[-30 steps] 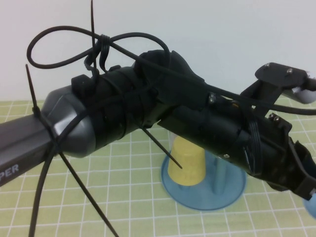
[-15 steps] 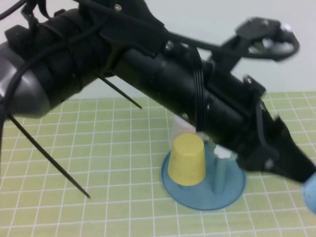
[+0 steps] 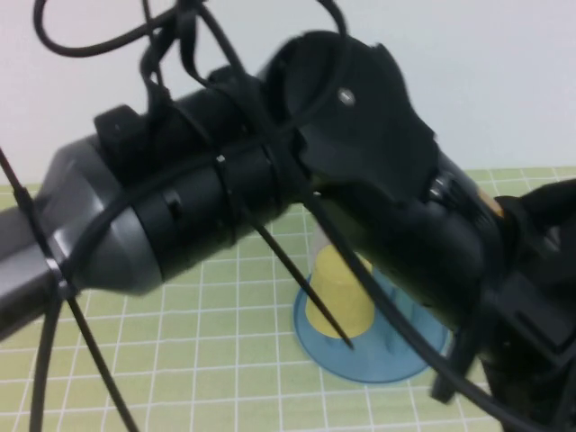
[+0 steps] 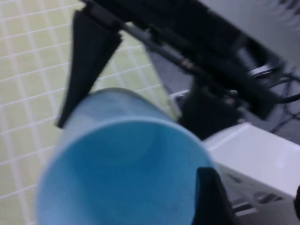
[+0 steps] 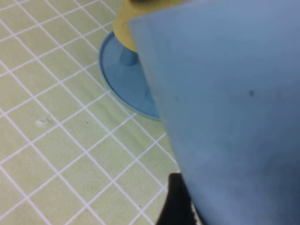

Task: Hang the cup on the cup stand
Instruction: Adjust the cup with two arms

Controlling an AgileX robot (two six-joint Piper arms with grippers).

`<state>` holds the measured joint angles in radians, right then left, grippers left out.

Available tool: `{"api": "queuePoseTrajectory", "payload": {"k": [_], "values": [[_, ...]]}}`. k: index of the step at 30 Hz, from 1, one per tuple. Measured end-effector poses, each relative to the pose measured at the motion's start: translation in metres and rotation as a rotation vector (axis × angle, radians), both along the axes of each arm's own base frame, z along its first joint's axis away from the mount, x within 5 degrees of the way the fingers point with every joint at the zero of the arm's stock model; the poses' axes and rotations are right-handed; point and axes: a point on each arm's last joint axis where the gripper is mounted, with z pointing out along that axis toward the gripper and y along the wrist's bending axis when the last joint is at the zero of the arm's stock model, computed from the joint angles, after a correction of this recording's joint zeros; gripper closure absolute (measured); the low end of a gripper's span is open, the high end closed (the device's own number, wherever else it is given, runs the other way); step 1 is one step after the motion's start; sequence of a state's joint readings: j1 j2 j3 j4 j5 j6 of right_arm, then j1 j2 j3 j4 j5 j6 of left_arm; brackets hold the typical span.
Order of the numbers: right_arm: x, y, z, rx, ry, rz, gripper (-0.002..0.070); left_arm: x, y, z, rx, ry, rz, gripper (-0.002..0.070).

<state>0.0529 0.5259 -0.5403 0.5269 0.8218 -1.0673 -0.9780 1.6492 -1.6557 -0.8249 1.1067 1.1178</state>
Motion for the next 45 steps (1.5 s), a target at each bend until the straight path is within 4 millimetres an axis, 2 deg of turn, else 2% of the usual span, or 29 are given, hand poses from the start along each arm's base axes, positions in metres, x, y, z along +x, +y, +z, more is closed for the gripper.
{"api": "queuePoseTrajectory", "payload": {"k": [6, 10, 14, 16, 19, 22, 26, 27, 28, 30, 33, 38, 41, 45], "values": [[0.000, 0.000, 0.000, 0.003, 0.001, -0.001, 0.0132, 0.003, -0.007, -0.001, -0.014, -0.059, 0.084, 0.0316], [0.000, 0.000, 0.000, 0.010, 0.002, -0.001, 0.0132, 0.006, -0.010, -0.001, -0.020, -0.020, 0.150, 0.0317], [0.000, 0.001, 0.001, 0.018, 0.002, 0.000, 0.0132, 0.011, -0.019, -0.015, 0.023, 0.053, 0.184, 0.0324], [0.000, 0.001, 0.001, 0.020, 0.003, -0.001, 0.0132, 0.013, -0.026, -0.022, 0.037, 0.120, 0.206, 0.0368], [0.000, 0.001, 0.001, 0.018, 0.001, -0.005, 0.0135, 0.014, -0.031, -0.028, 0.048, 0.189, 0.219, 0.0529], [0.000, 0.000, 0.000, 0.014, 0.004, -0.007, 0.0136, 0.015, -0.032, -0.029, 0.057, 0.219, 0.239, 0.0622], [0.000, 0.000, 0.000, 0.015, 0.011, -0.005, 0.0137, 0.014, -0.032, -0.029, 0.057, 0.265, 0.250, 0.0633], [0.000, 0.000, 0.000, 0.016, 0.011, -0.006, 0.0136, 0.012, -0.029, -0.022, 0.037, 0.271, 0.249, 0.0633], [0.000, 0.000, 0.000, 0.016, 0.012, -0.007, 0.0135, 0.013, -0.033, -0.028, 0.049, 0.294, 0.248, 0.0633], [0.000, 0.000, 0.000, 0.016, 0.007, -0.011, 0.0123, 0.012, -0.035, -0.026, 0.031, 0.335, 0.251, 0.0638], [0.001, 0.000, 0.001, 0.040, 0.005, -0.028, 0.0083, 0.011, -0.038, -0.020, -0.018, 0.417, 0.269, 0.0657], [0.002, -0.004, 0.000, 0.101, 0.071, -0.150, 0.0023, 0.011, -0.039, -0.019, -0.028, 0.422, 0.274, 0.0659], [-0.001, -0.009, -0.006, 0.091, 0.154, -0.230, 0.0017, 0.017, -0.036, -0.018, -0.036, 0.440, 0.285, 0.0660], [-0.005, -0.018, -0.013, 0.095, 0.273, -0.390, 0.0017, 0.037, -0.027, -0.013, -0.084, 0.505, 0.340, 0.0660]]}}
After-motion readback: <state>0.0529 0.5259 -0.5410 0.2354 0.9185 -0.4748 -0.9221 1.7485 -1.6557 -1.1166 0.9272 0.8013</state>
